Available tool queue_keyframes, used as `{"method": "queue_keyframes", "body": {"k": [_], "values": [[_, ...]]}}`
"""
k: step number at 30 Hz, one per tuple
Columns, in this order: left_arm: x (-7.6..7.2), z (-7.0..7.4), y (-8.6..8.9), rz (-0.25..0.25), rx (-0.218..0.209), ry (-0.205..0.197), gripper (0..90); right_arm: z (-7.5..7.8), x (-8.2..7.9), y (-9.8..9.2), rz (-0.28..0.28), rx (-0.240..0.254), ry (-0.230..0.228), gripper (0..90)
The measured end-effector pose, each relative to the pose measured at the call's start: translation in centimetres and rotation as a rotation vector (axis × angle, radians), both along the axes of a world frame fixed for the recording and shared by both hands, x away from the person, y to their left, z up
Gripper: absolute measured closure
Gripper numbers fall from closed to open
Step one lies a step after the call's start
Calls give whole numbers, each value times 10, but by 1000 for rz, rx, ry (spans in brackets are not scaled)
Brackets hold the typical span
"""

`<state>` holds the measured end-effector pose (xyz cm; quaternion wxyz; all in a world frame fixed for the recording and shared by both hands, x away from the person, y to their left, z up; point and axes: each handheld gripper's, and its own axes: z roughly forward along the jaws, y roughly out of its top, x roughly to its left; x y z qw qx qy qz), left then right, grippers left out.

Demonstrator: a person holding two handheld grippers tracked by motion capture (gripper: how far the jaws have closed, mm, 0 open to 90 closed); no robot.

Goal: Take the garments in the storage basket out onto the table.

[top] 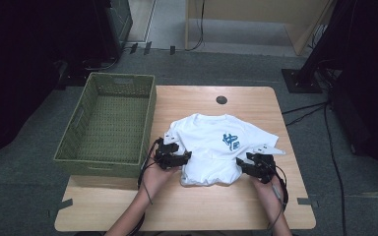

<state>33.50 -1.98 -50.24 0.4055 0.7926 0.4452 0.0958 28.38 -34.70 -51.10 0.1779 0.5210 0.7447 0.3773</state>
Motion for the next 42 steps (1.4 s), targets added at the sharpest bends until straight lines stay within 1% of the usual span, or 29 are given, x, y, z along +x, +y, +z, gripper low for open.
{"method": "queue_keyframes", "body": {"k": [1,3,5,6,10,13,15,17,20,22,24,25,27,30,34,36,42], "values": [[0,-1,0,4,-1,-4,376,0,2,0,4,-5,6,425],[2,-3,0,11,2,2,370,-2,6,0,4,-2,10,372],[3,-5,-1,13,12,3,354,-4,9,0,-4,21,9,350],[4,-5,-2,13,18,1,348,-5,9,0,-5,22,9,342],[9,-5,-5,12,38,-4,322,-10,12,0,-1,1,13,299],[14,-5,-8,15,55,-5,309,-11,13,0,-8,-3,11,282],[17,-6,-10,15,60,-5,308,-12,16,0,-4,-15,14,259],[20,-7,-12,15,68,-12,306,-11,19,0,-8,-23,9,256],[24,-10,-17,-2,78,-15,305,-11,26,3,-15,-27,1,239],[27,-14,-18,-8,92,-15,305,-13,28,5,-2,-48,11,238],[29,-17,-18,-3,96,-5,305,-17,29,7,7,-72,12,232],[29,-17,-18,-5,95,-14,305,-18,29,8,8,-78,3,226],[28,-18,-19,-5,101,-21,305,-18,29,10,11,-88,-2,222],[27,-18,-19,-21,123,-36,306,-19,28,11,19,-105,-7,211],[24,-18,-19,3,127,-29,307,-20,26,12,5,-105,-16,209],[22,-18,-18,4,131,-31,307,-21,25,12,-3,-104,-22,209],[16,-19,-15,12,126,-37,307,-21,19,15,-23,-101,-20,209]]}}
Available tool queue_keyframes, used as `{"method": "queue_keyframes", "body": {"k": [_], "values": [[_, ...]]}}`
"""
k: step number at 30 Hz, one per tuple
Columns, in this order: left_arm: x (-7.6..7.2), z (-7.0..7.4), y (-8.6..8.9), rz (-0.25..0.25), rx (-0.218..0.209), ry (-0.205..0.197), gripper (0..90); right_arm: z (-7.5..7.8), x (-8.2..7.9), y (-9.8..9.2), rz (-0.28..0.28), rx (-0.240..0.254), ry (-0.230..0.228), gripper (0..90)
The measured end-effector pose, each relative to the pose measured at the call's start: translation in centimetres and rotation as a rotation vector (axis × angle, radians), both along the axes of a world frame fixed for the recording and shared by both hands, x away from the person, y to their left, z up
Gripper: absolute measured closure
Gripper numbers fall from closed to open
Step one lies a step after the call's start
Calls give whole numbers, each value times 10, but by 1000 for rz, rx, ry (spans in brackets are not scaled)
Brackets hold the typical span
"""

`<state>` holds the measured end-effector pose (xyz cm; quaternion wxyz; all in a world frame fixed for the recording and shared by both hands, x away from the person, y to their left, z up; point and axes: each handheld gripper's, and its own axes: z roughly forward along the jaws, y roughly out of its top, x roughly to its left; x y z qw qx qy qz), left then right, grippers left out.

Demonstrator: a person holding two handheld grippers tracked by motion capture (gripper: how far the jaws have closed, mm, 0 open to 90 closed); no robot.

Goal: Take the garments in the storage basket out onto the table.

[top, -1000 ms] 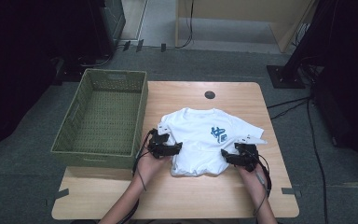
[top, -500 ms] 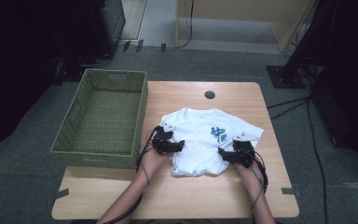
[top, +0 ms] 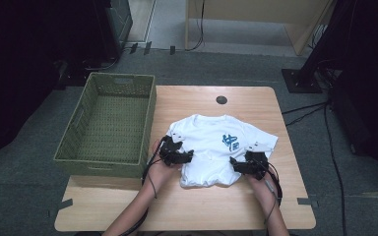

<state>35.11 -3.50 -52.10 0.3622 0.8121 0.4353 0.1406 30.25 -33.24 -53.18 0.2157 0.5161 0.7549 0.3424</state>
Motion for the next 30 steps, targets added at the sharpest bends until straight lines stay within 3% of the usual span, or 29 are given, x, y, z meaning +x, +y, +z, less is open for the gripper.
{"method": "queue_keyframes", "body": {"k": [11,30], "values": [[-14,-1,5,-14,5,-15,306,0,-15,6,-33,-2,4,209],[-44,0,10,-7,13,-1,306,1,-43,16,-20,-8,15,207]]}}
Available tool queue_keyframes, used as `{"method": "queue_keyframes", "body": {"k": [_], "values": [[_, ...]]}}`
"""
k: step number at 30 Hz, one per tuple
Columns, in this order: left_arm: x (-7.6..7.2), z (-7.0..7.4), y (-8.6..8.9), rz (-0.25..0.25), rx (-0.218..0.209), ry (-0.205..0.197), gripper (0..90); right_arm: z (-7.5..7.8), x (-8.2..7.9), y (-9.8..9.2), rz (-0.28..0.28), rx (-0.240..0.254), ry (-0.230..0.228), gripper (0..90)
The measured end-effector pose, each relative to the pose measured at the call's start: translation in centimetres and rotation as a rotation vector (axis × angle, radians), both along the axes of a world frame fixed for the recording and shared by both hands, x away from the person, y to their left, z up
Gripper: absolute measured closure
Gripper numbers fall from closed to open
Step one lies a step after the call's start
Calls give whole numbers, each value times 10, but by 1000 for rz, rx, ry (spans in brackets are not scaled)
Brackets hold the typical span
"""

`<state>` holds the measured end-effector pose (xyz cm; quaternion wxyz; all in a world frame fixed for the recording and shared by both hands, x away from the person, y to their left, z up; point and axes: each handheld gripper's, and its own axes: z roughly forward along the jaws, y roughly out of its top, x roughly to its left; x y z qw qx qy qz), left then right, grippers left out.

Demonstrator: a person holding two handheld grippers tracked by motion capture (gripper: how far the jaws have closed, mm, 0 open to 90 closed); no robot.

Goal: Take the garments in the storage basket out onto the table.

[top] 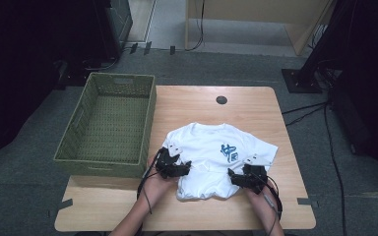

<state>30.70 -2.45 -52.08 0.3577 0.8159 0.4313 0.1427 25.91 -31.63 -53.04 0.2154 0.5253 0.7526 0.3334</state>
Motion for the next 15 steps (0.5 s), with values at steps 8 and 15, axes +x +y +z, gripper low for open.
{"method": "queue_keyframes", "body": {"k": [8,15], "values": [[-16,0,8,-2,-16,6,306,1,-15,6,12,-1,10,207],[-30,-1,12,-4,-15,2,307,1,-29,13,17,-5,13,206]]}}
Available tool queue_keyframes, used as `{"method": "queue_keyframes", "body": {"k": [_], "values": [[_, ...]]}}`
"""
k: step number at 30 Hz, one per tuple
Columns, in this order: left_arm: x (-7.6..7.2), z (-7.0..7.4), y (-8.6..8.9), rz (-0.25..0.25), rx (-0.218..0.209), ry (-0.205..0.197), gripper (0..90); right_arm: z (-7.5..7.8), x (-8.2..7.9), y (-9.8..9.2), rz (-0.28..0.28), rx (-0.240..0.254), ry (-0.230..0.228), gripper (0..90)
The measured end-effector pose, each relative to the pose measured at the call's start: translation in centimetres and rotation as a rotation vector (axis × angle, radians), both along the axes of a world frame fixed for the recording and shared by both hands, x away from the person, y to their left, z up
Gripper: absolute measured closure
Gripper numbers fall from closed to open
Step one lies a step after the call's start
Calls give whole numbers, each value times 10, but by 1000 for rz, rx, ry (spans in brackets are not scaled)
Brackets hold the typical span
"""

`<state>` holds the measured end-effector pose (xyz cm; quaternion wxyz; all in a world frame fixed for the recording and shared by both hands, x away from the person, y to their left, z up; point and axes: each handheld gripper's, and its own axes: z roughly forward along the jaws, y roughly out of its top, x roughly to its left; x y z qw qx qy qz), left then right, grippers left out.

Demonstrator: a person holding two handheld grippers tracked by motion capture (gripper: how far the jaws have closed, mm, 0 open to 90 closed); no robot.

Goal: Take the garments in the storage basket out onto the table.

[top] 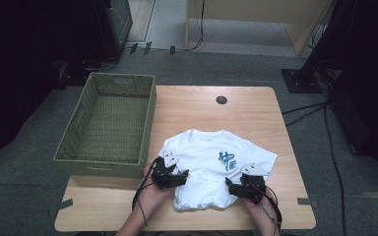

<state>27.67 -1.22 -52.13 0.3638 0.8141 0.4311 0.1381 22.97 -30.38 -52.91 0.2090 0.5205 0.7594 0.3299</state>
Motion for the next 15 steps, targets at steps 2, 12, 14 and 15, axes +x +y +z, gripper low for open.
{"method": "queue_keyframes", "body": {"k": [2,12,14,15], "values": [[-3,0,1,3,-4,1,306,1,-3,2,3,-2,8,206],[-15,1,8,-2,-3,13,306,0,-19,7,18,1,-5,206],[-18,1,10,-3,-4,11,306,-1,-21,7,28,5,-5,206],[-19,1,11,0,-5,9,307,-1,-23,8,27,6,-8,206]]}}
